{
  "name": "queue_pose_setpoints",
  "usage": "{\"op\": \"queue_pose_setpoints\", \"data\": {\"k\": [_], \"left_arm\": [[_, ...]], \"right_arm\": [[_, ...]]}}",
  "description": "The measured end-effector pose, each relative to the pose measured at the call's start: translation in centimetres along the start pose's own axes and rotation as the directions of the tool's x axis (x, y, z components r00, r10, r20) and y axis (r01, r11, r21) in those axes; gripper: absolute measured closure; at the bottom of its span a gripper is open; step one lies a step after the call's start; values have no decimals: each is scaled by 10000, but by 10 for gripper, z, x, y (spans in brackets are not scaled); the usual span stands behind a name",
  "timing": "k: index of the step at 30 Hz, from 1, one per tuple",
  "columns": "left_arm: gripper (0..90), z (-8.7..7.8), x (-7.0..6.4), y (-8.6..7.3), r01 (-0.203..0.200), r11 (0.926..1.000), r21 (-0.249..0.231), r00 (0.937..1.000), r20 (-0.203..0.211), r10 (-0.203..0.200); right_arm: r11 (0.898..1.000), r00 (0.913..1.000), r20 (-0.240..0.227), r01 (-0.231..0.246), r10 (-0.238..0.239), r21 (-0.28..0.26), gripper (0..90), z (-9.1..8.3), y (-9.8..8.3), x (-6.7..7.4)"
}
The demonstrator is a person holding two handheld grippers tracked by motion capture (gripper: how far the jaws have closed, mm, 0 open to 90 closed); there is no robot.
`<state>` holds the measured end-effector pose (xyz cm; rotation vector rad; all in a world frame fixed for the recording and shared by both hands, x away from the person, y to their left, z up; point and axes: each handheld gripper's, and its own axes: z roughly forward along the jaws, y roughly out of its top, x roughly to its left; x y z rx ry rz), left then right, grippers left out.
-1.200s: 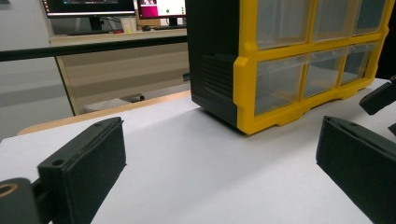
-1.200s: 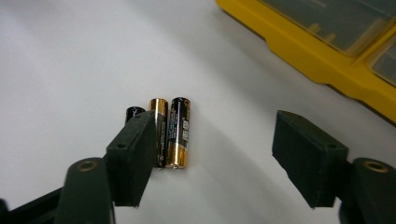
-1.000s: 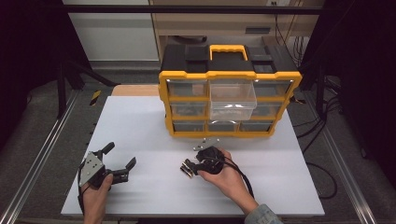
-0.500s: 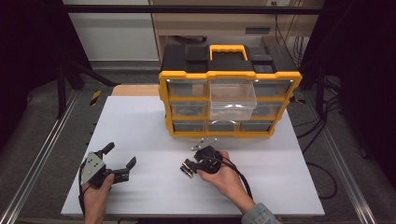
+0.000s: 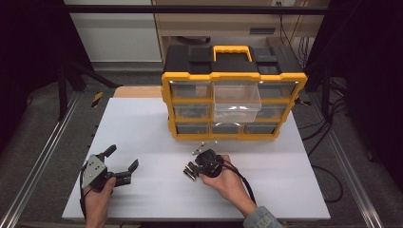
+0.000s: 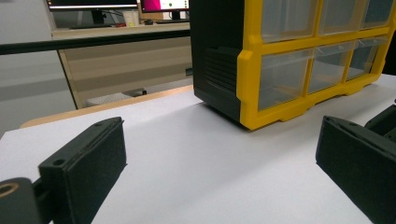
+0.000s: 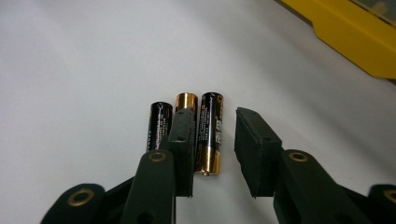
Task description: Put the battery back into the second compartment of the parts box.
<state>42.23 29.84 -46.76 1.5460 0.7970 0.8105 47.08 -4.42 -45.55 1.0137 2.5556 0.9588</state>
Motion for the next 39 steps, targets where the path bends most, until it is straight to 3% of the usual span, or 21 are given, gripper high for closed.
{"op": "queue_pose_setpoints", "data": {"k": [9, 10, 16, 20, 25, 27, 29, 30, 33, 39], "left_arm": [[14, 0, 0, 0, -21, 10000, 5, 10000, 38, 21], [14, 0, 0, 0, -20, 10000, 6, 10000, 40, 20], [15, 1, -1, 0, -42, 10000, 21, 10000, 73, 42], [16, 1, -1, 0, -44, 10000, 29, 10000, 77, 44], [17, 1, -1, 1, -60, 10000, 29, 9999, 86, 60], [17, 1, -1, 1, -65, 10000, 27, 9999, 82, 65], [17, 1, -1, 1, -60, 10000, 22, 10000, 80, 59], [17, 1, -1, 1, -61, 10000, 23, 10000, 79, 61], [17, 1, -2, 1, -70, 10000, 26, 9999, 79, 70], [17, 0, -2, 1, -73, 10000, 28, 9999, 76, 73]], "right_arm": [[9997, 9998, 6, -213, 213, 114, 735, 4, 0, -1], [9999, 10000, 56, -7, 6, 132, 741, 5, 0, -2], [9995, 9993, 323, -194, 186, 234, 757, 11, -2, -3], [9991, 9990, 435, -64, 46, 409, 759, 14, -3, -4], [9998, 9988, 484, 4, -13, 182, 769, 14, -6, -4], [9998, 9984, 530, 172, -174, 44, 769, 11, -8, -6], [9998, 9979, 619, -198, 204, -95, 770, 5, -9, -6], [9997, 9980, 632, 18, -3, -233, 769, 2, -11, -9], [9983, 9967, 806, -60, 106, -581, 770, -10, -15, -19], [9903, 9918, 1029, -632, 761, -1242, 770, -34, -27, -39]]}}
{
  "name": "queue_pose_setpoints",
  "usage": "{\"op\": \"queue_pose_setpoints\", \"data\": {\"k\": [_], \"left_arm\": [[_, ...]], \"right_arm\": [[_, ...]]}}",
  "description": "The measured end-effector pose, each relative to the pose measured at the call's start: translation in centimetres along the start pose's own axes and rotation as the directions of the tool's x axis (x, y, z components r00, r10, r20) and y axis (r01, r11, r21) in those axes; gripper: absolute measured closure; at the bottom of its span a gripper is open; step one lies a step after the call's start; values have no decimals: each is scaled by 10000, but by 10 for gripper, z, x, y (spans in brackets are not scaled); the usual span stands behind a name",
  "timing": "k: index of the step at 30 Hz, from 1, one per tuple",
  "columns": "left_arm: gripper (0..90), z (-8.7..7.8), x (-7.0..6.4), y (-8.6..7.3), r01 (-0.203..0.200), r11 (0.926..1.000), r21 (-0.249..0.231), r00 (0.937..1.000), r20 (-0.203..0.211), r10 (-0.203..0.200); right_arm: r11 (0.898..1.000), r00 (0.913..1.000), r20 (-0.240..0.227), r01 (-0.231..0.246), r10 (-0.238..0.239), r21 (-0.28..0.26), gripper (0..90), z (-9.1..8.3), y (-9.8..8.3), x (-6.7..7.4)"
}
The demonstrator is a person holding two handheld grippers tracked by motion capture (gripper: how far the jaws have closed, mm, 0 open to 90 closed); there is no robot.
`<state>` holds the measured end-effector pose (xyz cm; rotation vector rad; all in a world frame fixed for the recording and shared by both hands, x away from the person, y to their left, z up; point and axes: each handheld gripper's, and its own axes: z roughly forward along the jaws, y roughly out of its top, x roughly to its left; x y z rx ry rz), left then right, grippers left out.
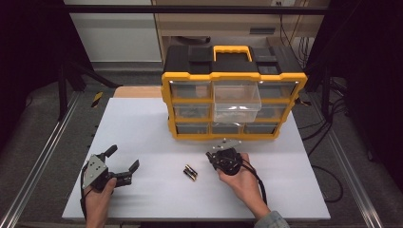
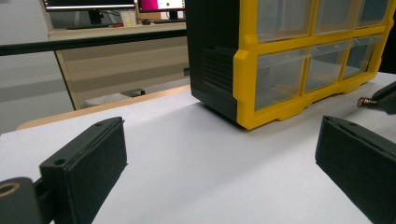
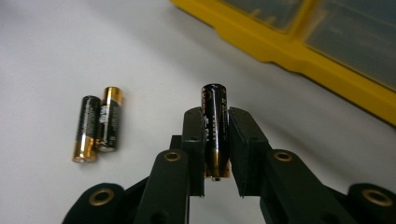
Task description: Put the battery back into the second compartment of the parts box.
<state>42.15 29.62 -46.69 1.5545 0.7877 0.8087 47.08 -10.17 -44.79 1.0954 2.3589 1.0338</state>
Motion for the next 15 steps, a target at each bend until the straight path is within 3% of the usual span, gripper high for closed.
{"op": "queue_pose_setpoints", "data": {"k": [6, 7, 10, 15], "left_arm": [[17, 0, 0, 0, -4, 10000, 4, 10000, -4, 4], [17, 0, 0, 0, -4, 10000, 3, 10000, -8, 4], [17, 0, 0, 0, -16, 10000, 6, 10000, 0, 16], [16, 0, 0, 0, -24, 10000, -5, 10000, 2, 24]], "right_arm": [[9946, 9958, 217, -871, 884, -573, 770, -20, -6, -19], [9965, 9973, 362, -621, 642, -560, 770, -24, -7, -24], [9892, 9914, 451, -1186, 1228, -859, 770, -34, -8, -31], [9837, 9889, 689, -1219, 1318, -1325, 770, -50, -8, -41]]}}
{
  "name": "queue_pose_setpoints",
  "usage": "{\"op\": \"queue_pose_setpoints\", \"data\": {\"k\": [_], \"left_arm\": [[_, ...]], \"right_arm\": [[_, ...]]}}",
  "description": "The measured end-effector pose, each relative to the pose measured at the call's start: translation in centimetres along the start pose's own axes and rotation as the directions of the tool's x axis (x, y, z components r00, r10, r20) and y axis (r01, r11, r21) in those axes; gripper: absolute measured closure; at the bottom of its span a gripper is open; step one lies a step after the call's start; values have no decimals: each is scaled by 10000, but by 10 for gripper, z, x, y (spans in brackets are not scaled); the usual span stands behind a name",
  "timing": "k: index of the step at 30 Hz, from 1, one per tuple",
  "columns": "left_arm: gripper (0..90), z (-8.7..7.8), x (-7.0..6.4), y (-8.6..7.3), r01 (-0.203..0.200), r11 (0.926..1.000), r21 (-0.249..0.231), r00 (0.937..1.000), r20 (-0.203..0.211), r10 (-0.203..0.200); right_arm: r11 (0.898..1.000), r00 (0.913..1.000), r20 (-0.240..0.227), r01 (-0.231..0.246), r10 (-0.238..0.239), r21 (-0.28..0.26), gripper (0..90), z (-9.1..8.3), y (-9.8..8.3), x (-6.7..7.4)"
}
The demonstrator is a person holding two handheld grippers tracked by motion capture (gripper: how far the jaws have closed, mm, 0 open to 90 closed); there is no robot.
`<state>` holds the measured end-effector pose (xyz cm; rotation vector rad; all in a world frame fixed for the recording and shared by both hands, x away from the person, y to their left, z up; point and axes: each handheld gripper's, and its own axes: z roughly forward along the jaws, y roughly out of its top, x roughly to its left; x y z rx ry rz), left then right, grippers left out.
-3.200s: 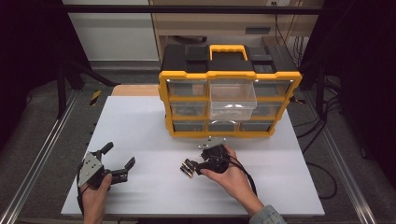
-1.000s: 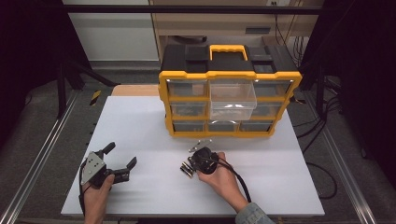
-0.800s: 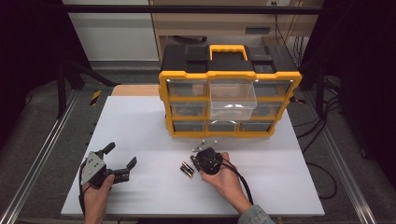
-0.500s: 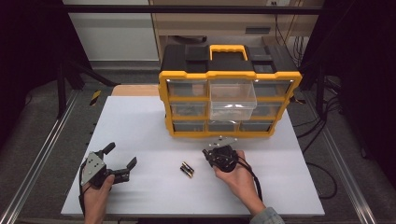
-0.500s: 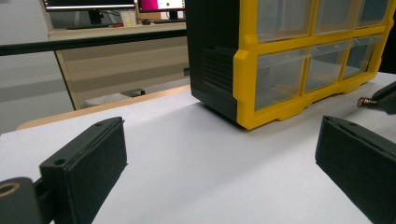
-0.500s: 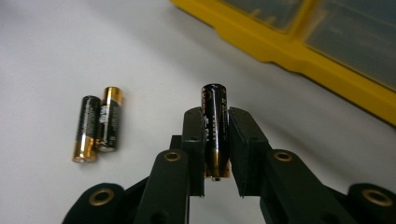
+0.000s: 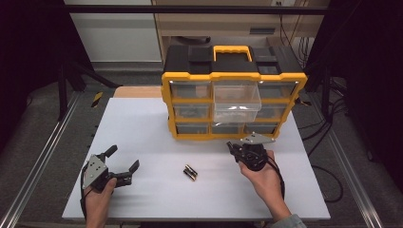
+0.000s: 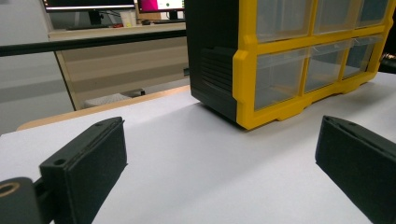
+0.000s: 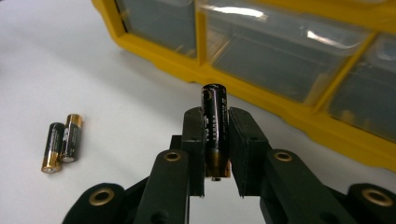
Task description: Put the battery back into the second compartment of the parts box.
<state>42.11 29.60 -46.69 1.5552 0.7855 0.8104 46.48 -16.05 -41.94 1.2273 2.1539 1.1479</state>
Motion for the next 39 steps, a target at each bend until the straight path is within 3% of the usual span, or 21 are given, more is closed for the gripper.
{"op": "queue_pose_setpoints", "data": {"k": [2, 16, 39], "left_arm": [[17, 0, 0, 0, -3, 10000, 4, 10000, 5, 3], [16, 0, 0, 0, -42, 10000, -32, 10000, 0, 42], [16, 0, -1, 0, -46, 10000, -35, 10000, 6, 46]], "right_arm": [[9997, 9998, 86, -163, 164, -161, 770, -6, 2, -4], [9960, 9978, 663, -20, 79, -889, 770, -41, 16, -29], [9820, 9875, 1556, 48, 251, -1888, 770, -96, 46, -55]]}}
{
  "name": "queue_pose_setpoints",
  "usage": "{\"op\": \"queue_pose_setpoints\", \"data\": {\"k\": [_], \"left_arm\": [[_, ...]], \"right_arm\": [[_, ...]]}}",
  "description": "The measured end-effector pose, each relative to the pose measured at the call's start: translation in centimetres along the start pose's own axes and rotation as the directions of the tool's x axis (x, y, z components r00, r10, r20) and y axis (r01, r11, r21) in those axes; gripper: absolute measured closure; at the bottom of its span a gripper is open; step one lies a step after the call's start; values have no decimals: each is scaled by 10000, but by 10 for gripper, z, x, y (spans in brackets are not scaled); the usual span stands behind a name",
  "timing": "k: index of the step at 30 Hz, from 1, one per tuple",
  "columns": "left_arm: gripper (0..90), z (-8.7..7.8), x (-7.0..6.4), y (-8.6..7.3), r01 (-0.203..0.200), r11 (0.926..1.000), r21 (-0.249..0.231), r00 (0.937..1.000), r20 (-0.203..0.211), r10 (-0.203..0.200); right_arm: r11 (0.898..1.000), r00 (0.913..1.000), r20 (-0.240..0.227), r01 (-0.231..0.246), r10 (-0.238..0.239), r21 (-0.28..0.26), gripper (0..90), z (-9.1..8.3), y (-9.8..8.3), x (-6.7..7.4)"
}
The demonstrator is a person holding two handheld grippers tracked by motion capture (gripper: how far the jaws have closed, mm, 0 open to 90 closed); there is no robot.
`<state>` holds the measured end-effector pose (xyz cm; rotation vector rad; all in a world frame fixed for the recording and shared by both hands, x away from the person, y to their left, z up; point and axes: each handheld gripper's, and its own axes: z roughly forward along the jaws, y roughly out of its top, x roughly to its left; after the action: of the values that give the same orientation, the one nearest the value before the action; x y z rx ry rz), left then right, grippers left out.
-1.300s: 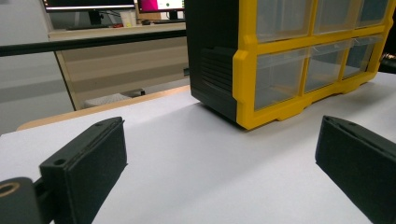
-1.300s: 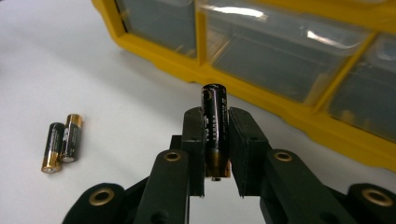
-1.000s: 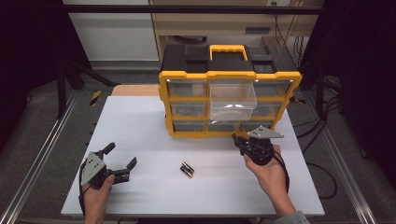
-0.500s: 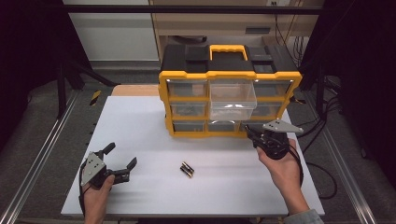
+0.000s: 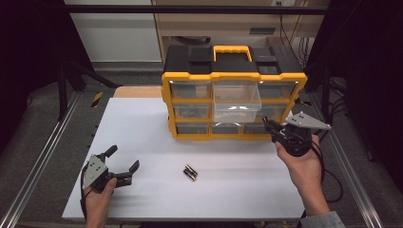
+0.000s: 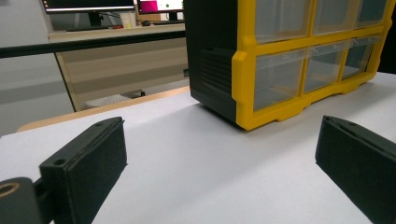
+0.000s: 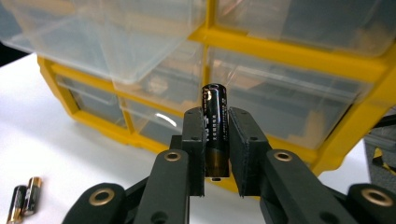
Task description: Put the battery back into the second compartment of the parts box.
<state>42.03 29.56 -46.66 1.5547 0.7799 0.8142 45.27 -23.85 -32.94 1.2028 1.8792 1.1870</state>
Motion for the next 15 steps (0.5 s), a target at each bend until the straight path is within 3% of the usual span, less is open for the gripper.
{"op": "queue_pose_setpoints", "data": {"k": [15], "left_arm": [[16, 0, 0, 0, -5, 10000, 9, 10000, 12, 5]], "right_arm": [[9952, 9997, 210, 165, -146, -963, 770, -23, 37, -5]]}}
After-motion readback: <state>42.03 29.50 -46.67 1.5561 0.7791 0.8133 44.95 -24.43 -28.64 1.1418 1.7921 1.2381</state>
